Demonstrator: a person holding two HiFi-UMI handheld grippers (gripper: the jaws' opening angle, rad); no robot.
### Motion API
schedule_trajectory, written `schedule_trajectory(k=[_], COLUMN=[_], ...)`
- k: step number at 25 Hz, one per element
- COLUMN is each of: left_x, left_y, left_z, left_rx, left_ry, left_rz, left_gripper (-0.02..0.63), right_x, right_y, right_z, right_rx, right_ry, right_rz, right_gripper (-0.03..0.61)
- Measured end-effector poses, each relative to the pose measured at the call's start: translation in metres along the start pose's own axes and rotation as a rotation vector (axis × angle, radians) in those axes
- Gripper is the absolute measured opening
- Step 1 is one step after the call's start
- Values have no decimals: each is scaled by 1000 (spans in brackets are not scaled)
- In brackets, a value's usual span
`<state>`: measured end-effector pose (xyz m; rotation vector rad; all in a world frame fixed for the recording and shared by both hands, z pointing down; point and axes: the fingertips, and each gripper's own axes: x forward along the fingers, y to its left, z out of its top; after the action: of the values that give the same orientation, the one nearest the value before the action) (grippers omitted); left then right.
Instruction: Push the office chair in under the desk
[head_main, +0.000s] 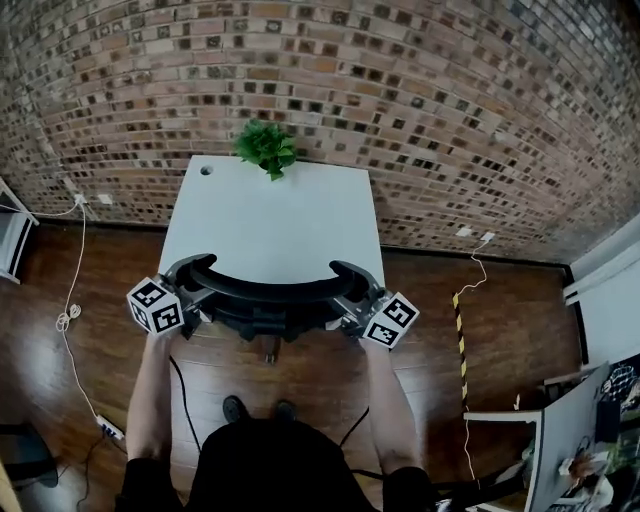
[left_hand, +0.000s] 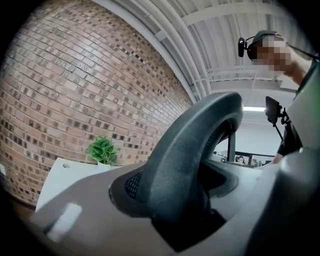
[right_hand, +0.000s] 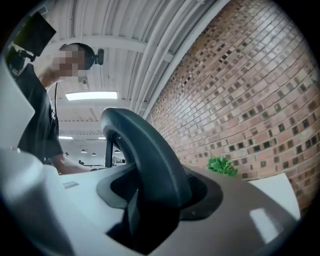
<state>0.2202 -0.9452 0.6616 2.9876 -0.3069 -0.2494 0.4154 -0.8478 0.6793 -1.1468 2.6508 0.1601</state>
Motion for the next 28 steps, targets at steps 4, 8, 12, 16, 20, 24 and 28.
schedule_trajectory(k=[4, 8, 12, 16, 20, 24, 28], left_x=[-10, -12, -64, -167, -260, -324, -359], left_y=[-5, -15, -4, -7, -33, -58, -90], left_z=[-1, -7, 0, -25, -89, -104, -96], left_rx=[32, 171, 218, 192, 177, 132, 125], left_ry=[-4, 8, -63, -127, -116, -167, -223], left_rz=[7, -22, 139, 361, 453, 556, 568], left_gripper=[483, 532, 570, 569, 569, 569, 569], right_x=[1, -3, -22, -81, -121, -127, -117], right_y=[12, 26, 27, 16, 20, 47, 104], right_z=[3, 9, 15, -1, -81, -149, -172], right_rx=[-12, -10, -52, 24, 163, 294, 375], right_ry=[-26, -38, -65, -185, -192, -132, -121], right_rz=[6, -18, -111, -252, -369, -365, -285], right_gripper=[222, 225, 232, 213, 213, 212, 204])
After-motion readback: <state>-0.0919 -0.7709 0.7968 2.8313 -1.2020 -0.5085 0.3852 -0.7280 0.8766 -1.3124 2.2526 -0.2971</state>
